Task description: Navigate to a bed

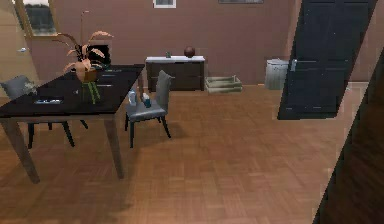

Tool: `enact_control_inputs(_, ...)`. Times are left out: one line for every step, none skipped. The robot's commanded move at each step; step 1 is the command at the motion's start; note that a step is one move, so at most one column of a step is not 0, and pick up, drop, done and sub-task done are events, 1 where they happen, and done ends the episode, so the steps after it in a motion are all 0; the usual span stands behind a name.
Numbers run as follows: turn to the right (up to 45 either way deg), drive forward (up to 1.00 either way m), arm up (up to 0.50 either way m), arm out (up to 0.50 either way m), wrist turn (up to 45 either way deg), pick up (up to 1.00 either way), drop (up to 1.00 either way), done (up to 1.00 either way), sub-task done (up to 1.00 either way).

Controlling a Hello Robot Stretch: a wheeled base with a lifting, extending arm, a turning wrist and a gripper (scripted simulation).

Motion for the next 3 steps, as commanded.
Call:
enact_control_inputs(-9.0, 0.00, 0.00, 0.00, 0.0, 0.00, 0.00, 0.00, 0.00)
enact_control_inputs(0.0, 0.05, 0.00, 0.00, 0.0, 0.00, 0.00, 0.00, 0.00)
enact_control_inputs(3.0, 0.00, 0.00, 0.00, 0.0, 0.00, 0.00, 0.00, 0.00)
